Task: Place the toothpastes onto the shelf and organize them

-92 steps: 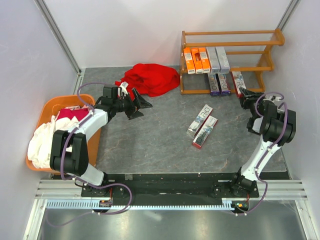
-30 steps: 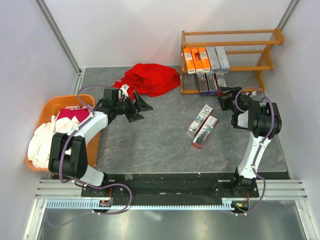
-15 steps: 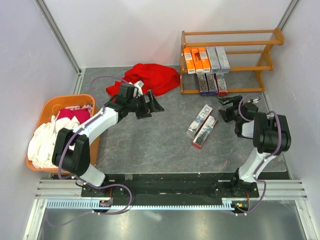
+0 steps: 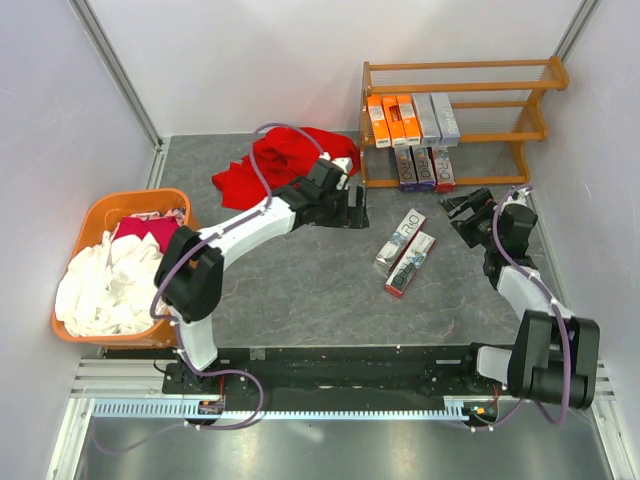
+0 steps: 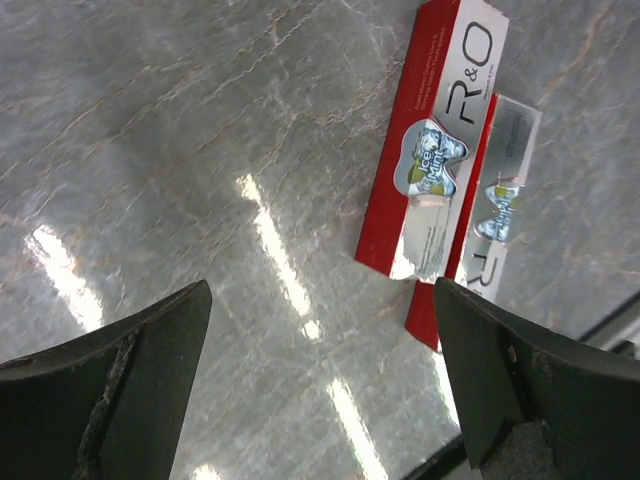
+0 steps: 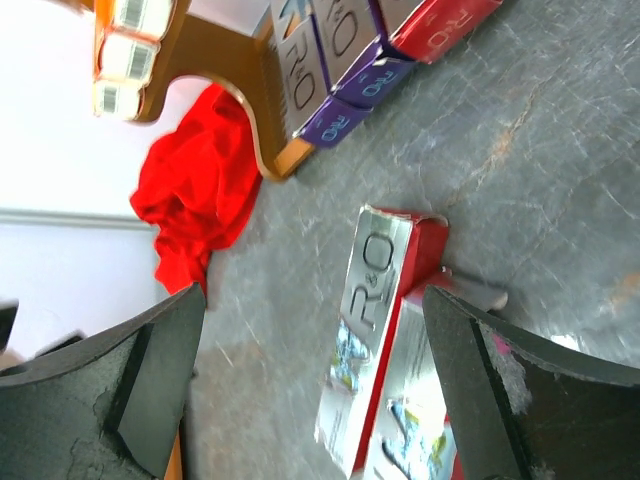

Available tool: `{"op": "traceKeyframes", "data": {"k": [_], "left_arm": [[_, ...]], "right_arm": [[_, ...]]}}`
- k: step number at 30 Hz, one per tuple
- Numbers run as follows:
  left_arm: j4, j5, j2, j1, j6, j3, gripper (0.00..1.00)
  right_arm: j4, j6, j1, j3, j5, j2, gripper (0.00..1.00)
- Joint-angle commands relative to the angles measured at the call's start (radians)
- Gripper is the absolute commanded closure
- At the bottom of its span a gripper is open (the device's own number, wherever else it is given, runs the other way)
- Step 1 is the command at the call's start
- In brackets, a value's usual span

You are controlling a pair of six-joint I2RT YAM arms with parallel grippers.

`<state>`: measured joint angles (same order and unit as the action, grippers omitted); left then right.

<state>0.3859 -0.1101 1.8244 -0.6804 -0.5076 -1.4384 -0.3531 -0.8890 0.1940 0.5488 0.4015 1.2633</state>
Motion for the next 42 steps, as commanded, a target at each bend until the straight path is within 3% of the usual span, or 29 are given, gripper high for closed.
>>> {"op": "traceKeyframes", "data": {"k": [1,14,42], "left_arm": [[0.056,0.105,0.1,-0.062,0.101,-0.117,0.0],[0.113,0.216,0.364,-0.2,0.176,-0.418,0.0],[0.165,0.141,0.73,-0.237,0.13,-0.855,0.03]], "right_arm": [[0.187,0.117,0.004,0.034,-0.009,-0.108,0.02],[0.243,0.142,0.004,-0.018,0.028,-0.165,0.02],[0.255,0.168,0.004,-0.02,0.034,-0.142,0.02]]}}
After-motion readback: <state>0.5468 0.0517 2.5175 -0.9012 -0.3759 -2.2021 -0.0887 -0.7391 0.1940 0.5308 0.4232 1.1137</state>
